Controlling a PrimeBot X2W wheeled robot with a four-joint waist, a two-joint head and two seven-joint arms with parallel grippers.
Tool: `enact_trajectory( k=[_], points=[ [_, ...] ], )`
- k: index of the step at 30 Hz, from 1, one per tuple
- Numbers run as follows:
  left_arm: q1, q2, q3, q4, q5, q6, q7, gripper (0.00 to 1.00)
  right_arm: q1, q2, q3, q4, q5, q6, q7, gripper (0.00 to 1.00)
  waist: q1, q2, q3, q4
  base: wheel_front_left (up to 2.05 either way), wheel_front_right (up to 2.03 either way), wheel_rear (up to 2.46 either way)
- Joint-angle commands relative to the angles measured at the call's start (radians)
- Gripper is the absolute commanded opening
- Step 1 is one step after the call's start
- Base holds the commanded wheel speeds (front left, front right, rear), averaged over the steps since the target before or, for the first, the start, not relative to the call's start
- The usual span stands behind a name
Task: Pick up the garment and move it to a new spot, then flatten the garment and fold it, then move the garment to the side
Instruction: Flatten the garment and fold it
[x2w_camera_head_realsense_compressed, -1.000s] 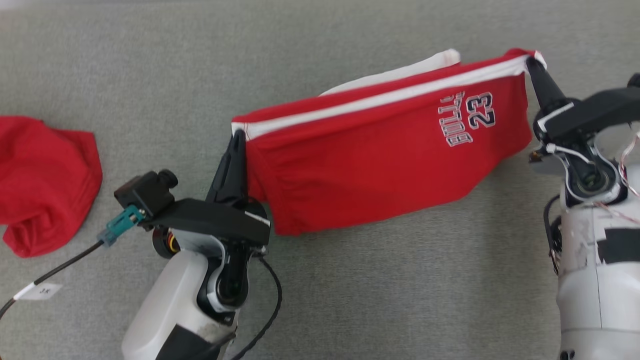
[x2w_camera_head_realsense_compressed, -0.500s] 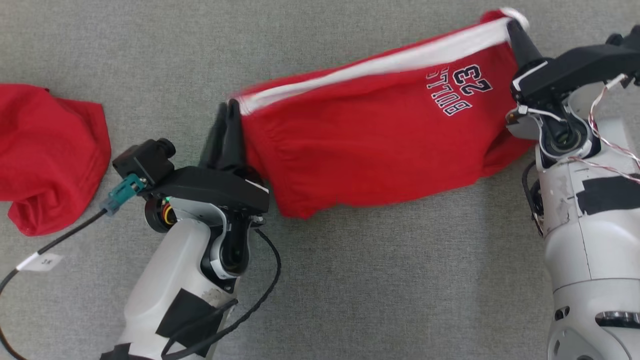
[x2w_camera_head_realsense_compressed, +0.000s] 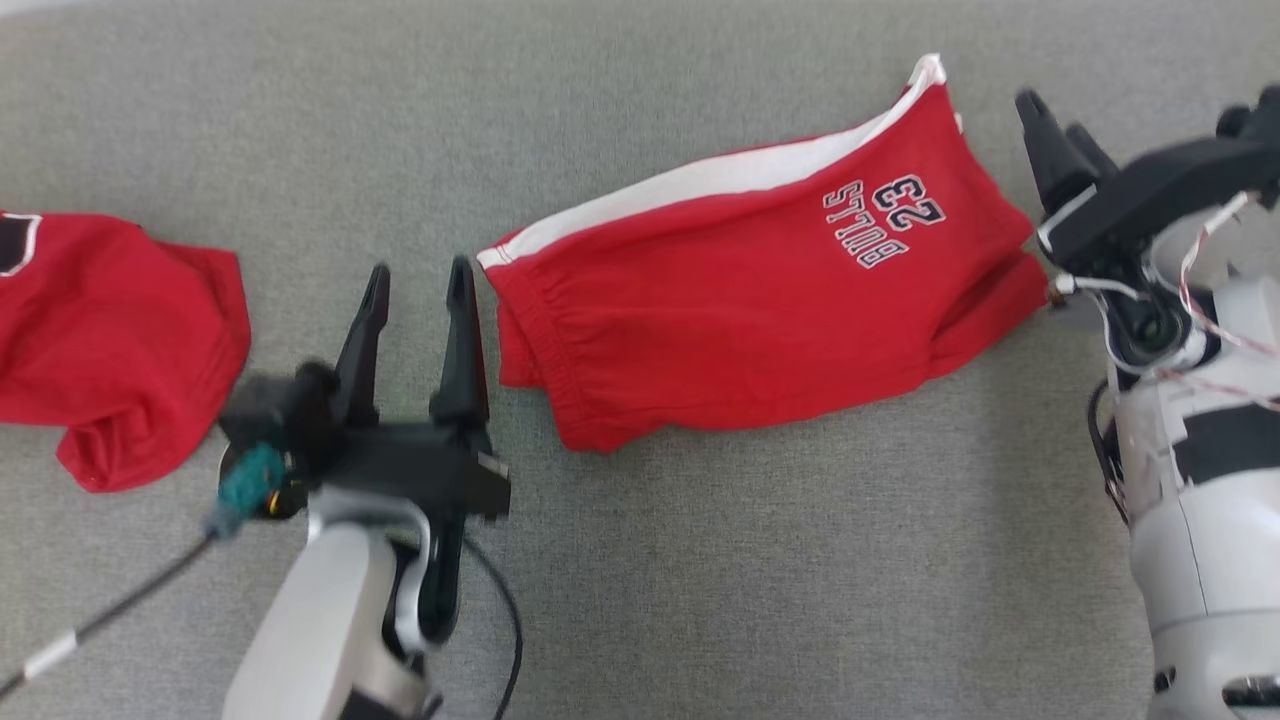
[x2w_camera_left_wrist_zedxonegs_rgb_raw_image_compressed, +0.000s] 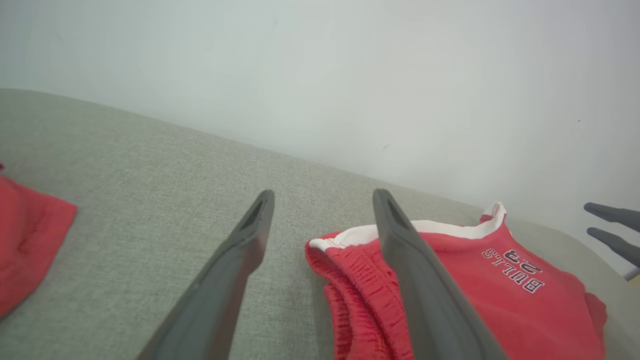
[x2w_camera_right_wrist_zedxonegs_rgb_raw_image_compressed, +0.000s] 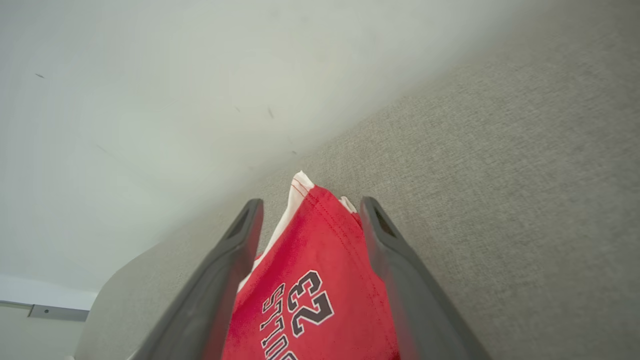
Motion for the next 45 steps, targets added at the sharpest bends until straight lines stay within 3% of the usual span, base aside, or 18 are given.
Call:
enact_trajectory(
  k=[1,6,12,30,41,42,44,45],
  points=[
    [0.047,0.007,0.007,-0.036,0.054,0.001,-0.003,1.0,0.032,-0.011,0.006,-0.01,-0.006,-0.002,0.009,1.0,0.0001,-0.0001,-0.04,-0.002,0.0,0.0,0.0],
    [0.207,0.034,0.0,-0.18,0.275,0.019,-0.003,1.0,0.12,-0.049,0.012,-0.028,-0.031,-0.002,0.034,1.0,0.0001,-0.0001,-0.082,0.008,0.0,0.0,0.0],
    [0.373,0.016,0.02,-0.299,0.381,0.023,-0.003,1.0,0.175,-0.087,-0.001,-0.007,-0.102,-0.002,0.033,1.0,0.0001,-0.0001,-0.1,0.036,0.0,0.0,0.0],
    [0.531,-0.016,0.056,-0.388,0.474,-0.001,-0.003,1.0,0.066,-0.138,-0.109,0.16,-0.338,-0.002,0.091,1.0,0.0001,-0.0001,-0.045,0.171,0.0,0.0,0.0],
    [0.527,-0.023,0.06,-0.387,0.473,-0.011,-0.003,1.0,0.061,-0.106,-0.14,0.249,-0.428,-0.002,0.158,1.0,0.0001,-0.0001,-0.01,0.203,0.0,0.0,0.0],
    [0.525,-0.023,0.061,-0.386,0.471,-0.011,-0.003,1.0,0.065,-0.098,-0.134,0.256,-0.433,-0.002,0.171,0.91,0.0001,-0.0001,-0.01,0.202,0.0,0.0,0.0],
    [0.521,-0.024,0.061,-0.383,0.467,-0.012,-0.003,1.0,0.073,-0.084,-0.123,0.266,-0.438,0.001,0.193,0.35,0.0001,-0.0001,-0.012,0.197,0.0,0.0,0.0],
    [0.521,-0.024,0.062,-0.38,0.466,-0.012,-0.003,1.0,0.076,-0.079,-0.117,0.266,-0.442,0.001,0.199,0.18,0.0001,-0.0001,-0.015,0.193,0.0,0.0,0.0]
  ],
)
